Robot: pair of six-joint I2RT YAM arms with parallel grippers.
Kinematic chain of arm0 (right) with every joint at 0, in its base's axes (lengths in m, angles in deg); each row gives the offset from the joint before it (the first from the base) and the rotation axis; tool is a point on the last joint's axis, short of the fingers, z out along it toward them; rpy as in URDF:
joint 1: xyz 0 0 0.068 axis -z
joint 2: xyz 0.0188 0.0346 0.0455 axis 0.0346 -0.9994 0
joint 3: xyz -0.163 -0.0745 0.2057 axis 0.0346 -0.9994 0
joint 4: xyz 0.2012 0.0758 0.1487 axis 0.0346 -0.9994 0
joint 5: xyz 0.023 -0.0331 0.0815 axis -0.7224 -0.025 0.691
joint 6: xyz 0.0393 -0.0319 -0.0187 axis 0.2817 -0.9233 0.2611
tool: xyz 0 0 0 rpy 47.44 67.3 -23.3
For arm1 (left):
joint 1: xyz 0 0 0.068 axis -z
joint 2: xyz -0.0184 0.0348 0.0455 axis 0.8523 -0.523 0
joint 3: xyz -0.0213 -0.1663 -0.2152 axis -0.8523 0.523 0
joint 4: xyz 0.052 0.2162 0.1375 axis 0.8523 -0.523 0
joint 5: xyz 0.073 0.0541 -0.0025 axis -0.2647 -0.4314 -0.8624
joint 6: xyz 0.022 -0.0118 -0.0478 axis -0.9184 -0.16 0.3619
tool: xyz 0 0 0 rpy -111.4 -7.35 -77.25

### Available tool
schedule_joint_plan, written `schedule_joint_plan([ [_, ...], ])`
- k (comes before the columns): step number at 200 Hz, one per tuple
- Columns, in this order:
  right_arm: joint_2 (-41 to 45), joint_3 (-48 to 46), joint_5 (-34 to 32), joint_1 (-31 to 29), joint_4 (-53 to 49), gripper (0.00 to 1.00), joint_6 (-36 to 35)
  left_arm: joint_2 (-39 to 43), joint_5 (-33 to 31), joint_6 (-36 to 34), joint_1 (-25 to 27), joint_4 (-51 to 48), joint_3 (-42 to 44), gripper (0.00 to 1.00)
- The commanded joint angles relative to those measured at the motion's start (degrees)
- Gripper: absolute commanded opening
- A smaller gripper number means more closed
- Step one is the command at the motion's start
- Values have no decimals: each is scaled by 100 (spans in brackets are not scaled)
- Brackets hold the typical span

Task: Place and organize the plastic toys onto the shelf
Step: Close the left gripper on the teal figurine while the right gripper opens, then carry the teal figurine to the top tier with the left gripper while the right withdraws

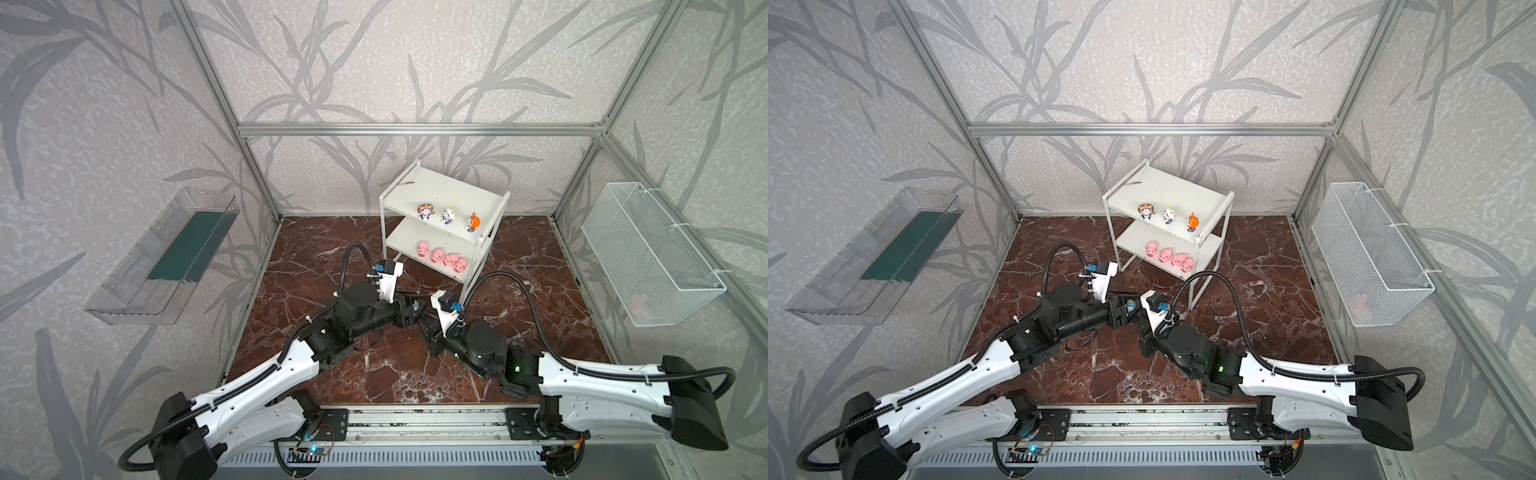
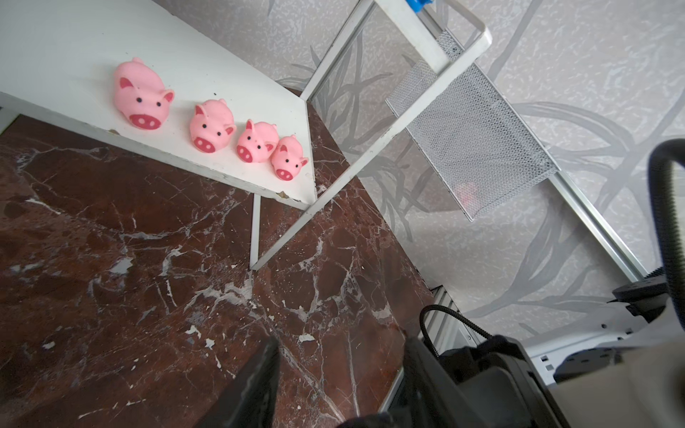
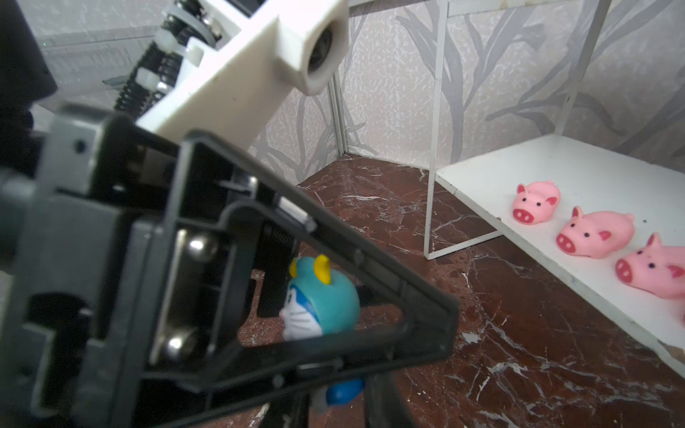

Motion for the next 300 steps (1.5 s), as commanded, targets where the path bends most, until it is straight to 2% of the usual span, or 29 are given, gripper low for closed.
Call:
schedule_joint_plan([
  [1,-183,159,-659,-120,414,8,-378,39,-532,180,89,-415,-336,54],
  [46,-445,209,-939,-161,526,8,-490,155,-1227,436,204,-1206,-645,53],
  [65,-481,199,-998,-160,552,7,-484,78,-1219,541,204,-1497,-816,53],
  [142,-523,246,-1300,-164,561,8,-491,-215,-1011,703,274,-1553,-962,51],
  [177,-552,282,-1450,-168,537,7,-477,-298,-1043,738,316,-1541,-977,43],
  [208,-578,280,-1580,-170,519,7,-477,-267,-1126,779,327,-1502,-936,42],
  [239,-607,268,-1595,-195,560,8,-471,-302,-1057,802,327,-1393,-928,34],
  [266,-631,275,-1552,-191,577,12,-475,-273,-1101,791,330,-1365,-916,31],
  [300,-657,290,-1314,-195,594,29,-500,-246,-1259,546,331,-1529,-1002,27],
])
